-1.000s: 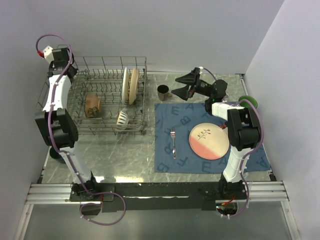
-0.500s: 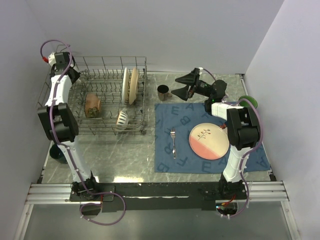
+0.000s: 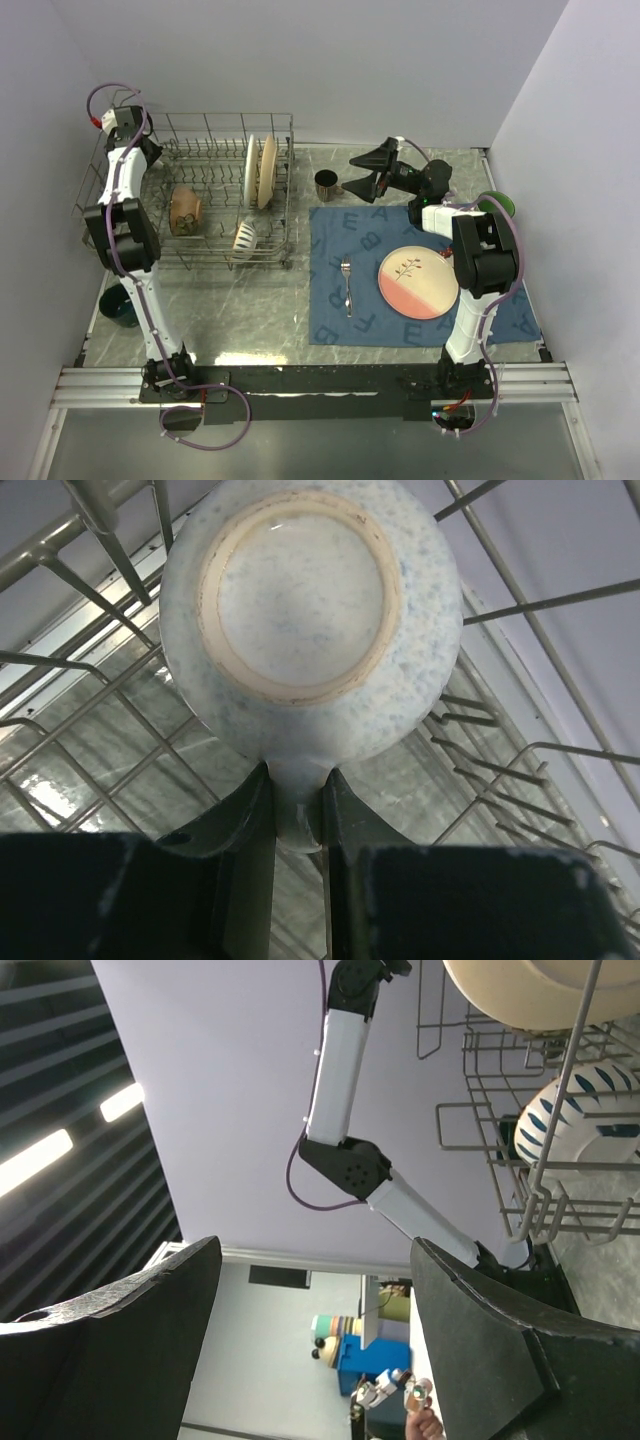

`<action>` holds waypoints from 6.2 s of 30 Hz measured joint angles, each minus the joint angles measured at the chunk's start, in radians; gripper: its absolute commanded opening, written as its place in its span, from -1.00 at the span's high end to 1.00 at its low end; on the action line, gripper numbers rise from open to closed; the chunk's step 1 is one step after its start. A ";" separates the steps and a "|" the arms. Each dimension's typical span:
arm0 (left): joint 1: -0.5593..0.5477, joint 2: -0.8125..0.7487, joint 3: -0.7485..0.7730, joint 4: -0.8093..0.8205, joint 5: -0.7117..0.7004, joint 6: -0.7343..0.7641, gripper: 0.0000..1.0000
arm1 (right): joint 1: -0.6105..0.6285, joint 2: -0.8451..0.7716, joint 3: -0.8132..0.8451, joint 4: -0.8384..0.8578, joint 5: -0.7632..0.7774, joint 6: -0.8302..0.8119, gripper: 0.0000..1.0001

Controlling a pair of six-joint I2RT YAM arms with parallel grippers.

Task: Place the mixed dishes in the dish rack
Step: Place the cup upside down on the dish rack, then grab a cup with the right arm, then pass the cup from the right arm to the left

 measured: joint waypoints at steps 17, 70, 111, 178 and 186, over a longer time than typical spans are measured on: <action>0.033 0.013 0.019 0.017 0.071 -0.065 -0.44 | 0.000 -0.050 0.000 -0.106 -0.009 0.000 -0.69; -0.056 -0.871 -0.500 0.266 0.927 0.213 -0.99 | 0.189 -0.104 0.410 -1.667 1.051 -1.990 -0.36; -0.100 -0.865 -0.539 0.309 1.051 0.188 -0.99 | 0.301 0.372 0.771 -1.638 1.018 -2.144 1.00; -0.500 -0.755 -0.603 0.710 0.832 -0.138 0.98 | 0.290 0.141 0.554 -0.004 0.190 -0.011 0.43; -0.523 -0.745 -0.532 0.552 0.808 -0.098 0.98 | 0.303 0.142 0.516 0.004 0.190 -0.001 -0.85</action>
